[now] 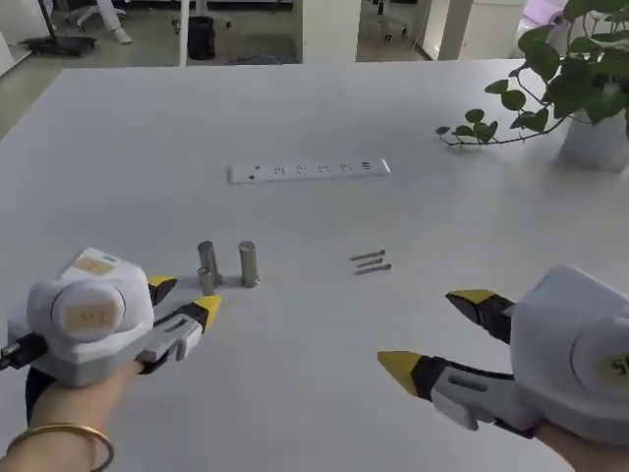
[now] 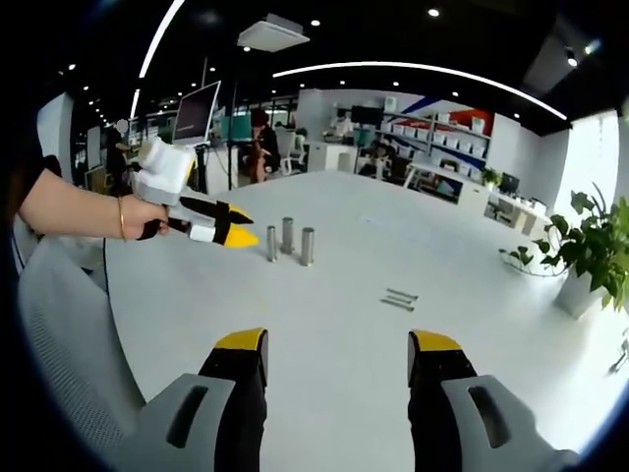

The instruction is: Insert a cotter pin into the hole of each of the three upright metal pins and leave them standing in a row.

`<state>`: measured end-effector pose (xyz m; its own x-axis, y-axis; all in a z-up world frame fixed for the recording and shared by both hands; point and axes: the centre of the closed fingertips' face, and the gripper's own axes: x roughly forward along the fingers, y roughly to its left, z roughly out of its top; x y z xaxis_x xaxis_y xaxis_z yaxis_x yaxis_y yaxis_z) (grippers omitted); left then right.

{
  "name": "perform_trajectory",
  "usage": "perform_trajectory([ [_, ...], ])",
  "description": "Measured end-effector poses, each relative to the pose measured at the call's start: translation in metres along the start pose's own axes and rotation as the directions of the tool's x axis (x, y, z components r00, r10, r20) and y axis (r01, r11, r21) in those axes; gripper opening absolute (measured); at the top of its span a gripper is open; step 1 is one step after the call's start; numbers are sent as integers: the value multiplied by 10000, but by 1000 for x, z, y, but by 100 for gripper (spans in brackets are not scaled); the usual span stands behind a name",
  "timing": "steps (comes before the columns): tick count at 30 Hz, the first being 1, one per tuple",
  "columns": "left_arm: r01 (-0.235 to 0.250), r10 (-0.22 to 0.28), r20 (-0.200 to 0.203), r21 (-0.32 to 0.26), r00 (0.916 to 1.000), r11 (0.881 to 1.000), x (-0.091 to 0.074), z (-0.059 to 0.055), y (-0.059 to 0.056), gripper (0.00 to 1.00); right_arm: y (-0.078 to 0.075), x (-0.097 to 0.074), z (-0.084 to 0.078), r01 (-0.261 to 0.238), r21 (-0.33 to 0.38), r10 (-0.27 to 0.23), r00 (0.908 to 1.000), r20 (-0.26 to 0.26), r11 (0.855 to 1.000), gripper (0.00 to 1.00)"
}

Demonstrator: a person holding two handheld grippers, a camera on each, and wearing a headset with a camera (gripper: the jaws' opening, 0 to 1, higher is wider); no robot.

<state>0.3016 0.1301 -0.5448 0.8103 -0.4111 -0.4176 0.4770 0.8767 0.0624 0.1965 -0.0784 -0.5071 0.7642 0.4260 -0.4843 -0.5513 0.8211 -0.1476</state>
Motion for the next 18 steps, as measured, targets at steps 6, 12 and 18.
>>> perform_trajectory([
  [6,382,-382,64,-57,9993,9993,15,-1,2,23,1,5,0,-141,87,142,9998,-147,9999,52],
  [12,667,-667,-131,-18,9977,9978,28,-8,0,18,0,5,15,-197,667,183,9996,210,9976,53],
  [18,865,-861,-313,103,9958,9962,37,-12,-5,15,7,2,26,-347,1362,314,9992,260,9901,54],
])
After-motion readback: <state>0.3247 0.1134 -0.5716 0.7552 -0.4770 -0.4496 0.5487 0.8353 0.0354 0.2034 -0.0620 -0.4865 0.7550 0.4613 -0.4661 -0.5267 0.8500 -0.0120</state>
